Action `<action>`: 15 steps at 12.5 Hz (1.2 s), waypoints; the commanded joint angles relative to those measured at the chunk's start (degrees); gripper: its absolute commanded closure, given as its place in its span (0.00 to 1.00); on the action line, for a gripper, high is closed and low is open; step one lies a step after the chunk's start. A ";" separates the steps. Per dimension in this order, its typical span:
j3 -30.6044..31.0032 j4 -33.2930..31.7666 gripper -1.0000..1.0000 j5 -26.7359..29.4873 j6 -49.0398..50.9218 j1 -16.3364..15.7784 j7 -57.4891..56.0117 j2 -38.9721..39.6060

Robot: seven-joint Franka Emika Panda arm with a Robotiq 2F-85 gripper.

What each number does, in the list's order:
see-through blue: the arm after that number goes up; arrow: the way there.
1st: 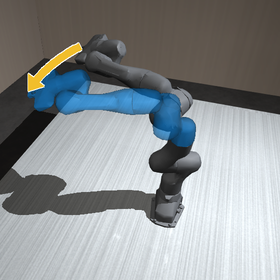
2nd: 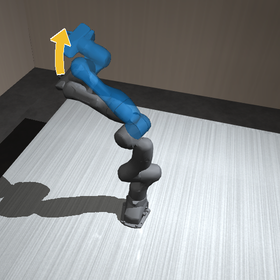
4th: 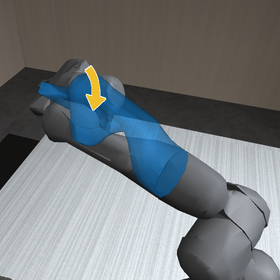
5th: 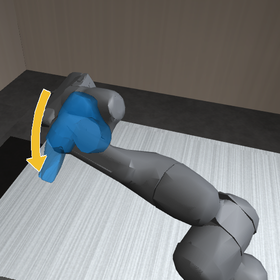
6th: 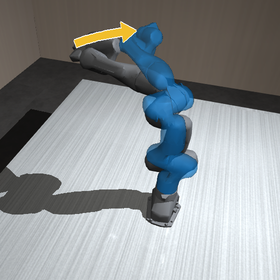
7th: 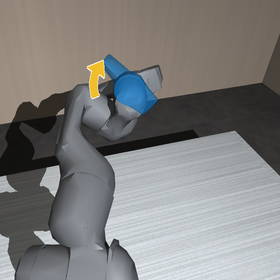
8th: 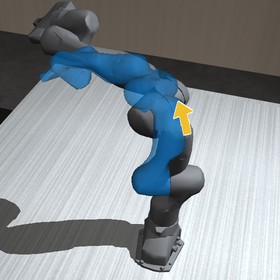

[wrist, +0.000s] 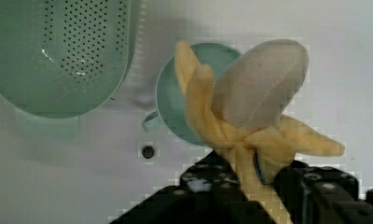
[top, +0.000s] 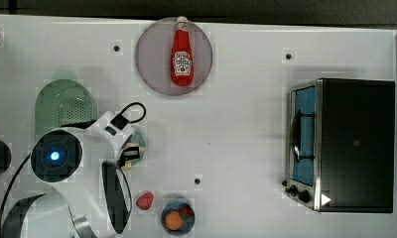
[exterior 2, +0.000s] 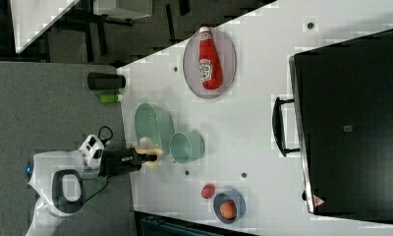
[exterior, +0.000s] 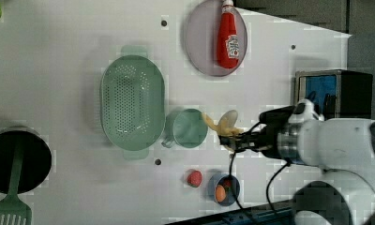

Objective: Pick Banana and place it in mug.

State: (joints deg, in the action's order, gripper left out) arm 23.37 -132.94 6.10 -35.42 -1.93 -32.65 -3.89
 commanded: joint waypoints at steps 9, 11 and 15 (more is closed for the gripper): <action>0.82 -0.82 0.19 -5.13 -15.60 0.44 10.46 12.87; 0.42 -0.78 0.00 -5.16 -15.88 0.45 11.01 12.79; -1.81 1.02 0.00 -4.90 -16.02 1.05 11.02 8.84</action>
State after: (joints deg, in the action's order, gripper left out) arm 23.35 -134.40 1.04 -49.80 -1.97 -25.02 7.00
